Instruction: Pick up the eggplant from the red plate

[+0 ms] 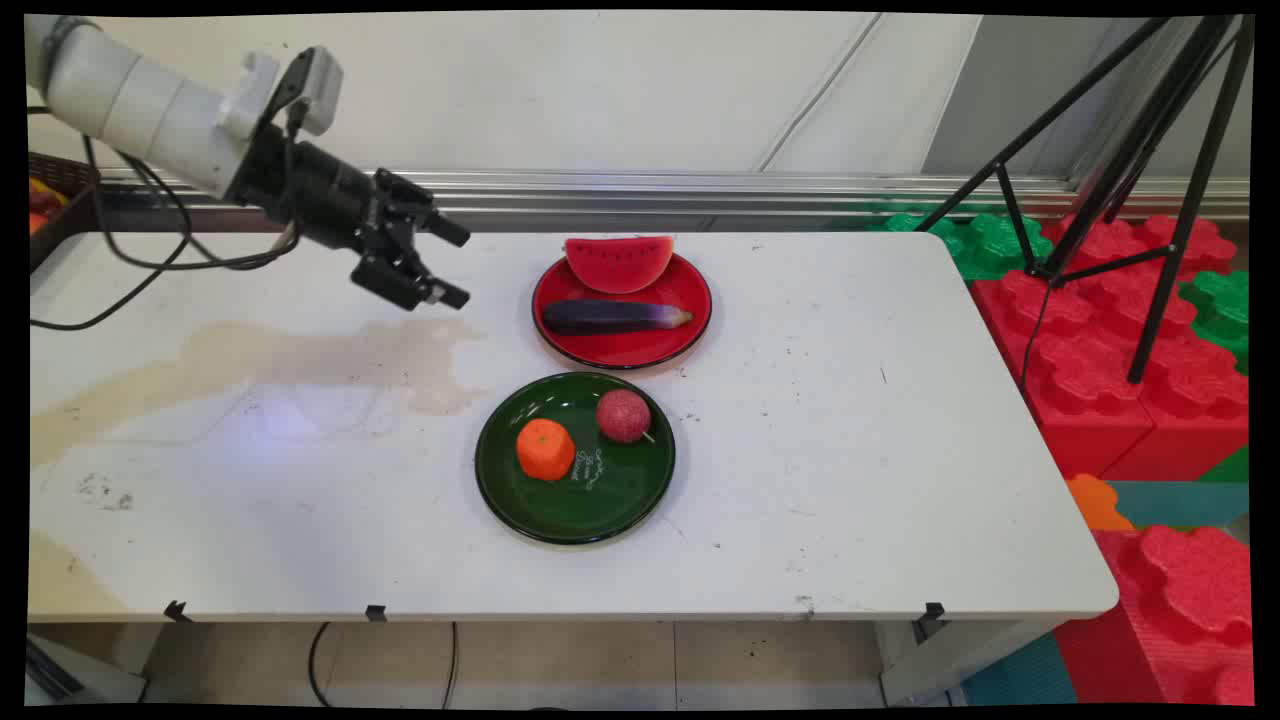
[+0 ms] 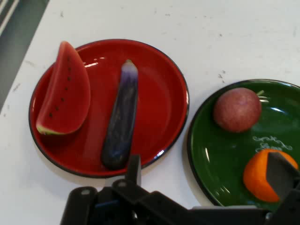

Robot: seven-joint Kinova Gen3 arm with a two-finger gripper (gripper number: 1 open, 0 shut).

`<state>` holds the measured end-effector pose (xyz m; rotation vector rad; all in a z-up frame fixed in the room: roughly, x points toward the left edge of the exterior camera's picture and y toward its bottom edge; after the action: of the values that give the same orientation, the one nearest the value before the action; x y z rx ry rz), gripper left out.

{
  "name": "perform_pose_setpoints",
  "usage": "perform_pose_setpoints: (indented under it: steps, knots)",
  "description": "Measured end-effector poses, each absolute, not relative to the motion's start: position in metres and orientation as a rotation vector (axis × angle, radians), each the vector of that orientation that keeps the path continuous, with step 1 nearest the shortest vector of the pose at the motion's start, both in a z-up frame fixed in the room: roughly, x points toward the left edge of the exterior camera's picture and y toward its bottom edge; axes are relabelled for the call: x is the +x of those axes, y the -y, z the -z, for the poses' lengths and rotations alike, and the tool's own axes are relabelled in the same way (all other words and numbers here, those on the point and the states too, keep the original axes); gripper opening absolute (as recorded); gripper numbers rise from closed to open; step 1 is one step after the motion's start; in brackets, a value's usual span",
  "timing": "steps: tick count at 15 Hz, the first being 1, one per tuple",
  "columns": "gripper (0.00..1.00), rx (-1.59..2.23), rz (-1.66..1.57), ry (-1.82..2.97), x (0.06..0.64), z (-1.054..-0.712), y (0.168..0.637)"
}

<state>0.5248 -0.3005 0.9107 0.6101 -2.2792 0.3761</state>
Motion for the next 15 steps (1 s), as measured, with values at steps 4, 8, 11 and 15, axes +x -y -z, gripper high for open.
perform_pose_setpoints:
  steps: [4, 8, 11, 15]
  knots:
    - [1.0, 0.604, -0.395, 2.279, 0.51, -0.905, 0.329]
    - [1.0, 0.568, -0.409, 2.312, 0.495, -0.891, 0.359]
    - [1.0, 0.551, -0.417, 2.337, 0.485, -0.878, 0.379]
    - [1.0, 0.539, -0.42, 2.378, 0.474, -0.858, 0.405]
